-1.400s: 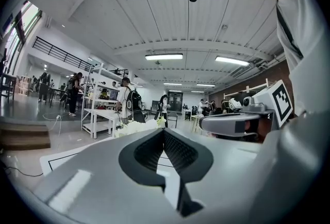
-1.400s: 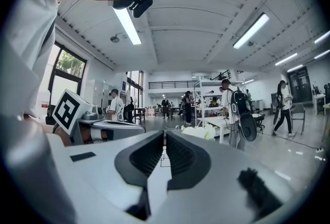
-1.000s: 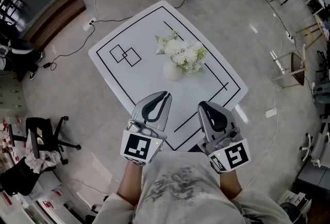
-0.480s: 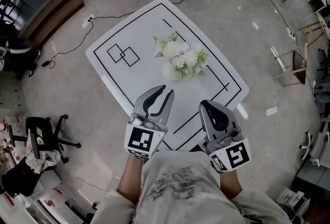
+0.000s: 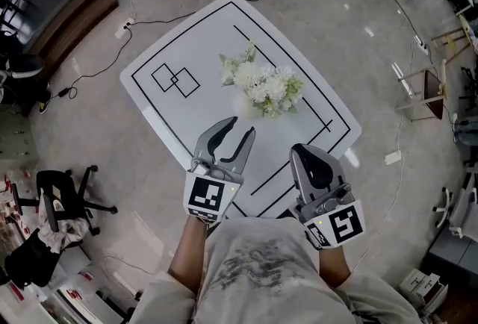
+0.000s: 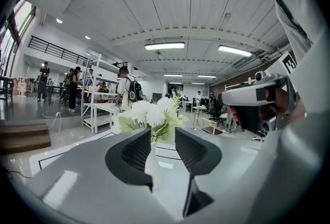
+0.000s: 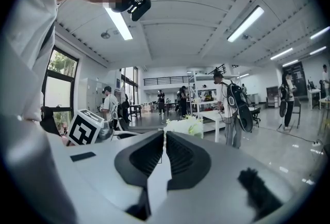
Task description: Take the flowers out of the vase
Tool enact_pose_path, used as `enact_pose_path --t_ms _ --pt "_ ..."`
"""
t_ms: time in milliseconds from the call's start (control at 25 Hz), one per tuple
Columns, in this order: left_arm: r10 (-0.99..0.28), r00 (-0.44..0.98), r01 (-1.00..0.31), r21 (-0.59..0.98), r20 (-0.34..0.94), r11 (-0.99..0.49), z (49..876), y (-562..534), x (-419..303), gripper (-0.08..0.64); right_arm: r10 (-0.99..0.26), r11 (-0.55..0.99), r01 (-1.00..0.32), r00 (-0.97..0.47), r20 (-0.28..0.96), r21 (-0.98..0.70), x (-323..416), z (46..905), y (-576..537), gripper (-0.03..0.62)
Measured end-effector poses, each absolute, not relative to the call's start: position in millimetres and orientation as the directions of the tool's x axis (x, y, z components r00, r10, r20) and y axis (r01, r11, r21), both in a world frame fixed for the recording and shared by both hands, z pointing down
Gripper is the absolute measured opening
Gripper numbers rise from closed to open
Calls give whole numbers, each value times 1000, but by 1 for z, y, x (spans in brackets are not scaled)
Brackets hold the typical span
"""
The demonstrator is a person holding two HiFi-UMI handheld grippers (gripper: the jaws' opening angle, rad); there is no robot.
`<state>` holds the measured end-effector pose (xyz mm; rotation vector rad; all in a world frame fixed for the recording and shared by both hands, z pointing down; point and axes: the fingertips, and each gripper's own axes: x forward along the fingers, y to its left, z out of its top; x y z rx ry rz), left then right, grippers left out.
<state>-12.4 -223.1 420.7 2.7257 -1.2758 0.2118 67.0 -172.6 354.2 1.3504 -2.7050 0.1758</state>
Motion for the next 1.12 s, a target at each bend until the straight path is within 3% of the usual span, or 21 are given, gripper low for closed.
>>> enact_pose_path --t_ms 600,1120 --pt "-733 644 -753 10 219 -659 452 -238 -3 261 -796 580 -812 -582 165 -68 71 363 -177 18" --pt "-740 635 -754 -27 223 -656 467 -263 9 402 -805 562 -823 -567 176 -79 79 368 -179 18"
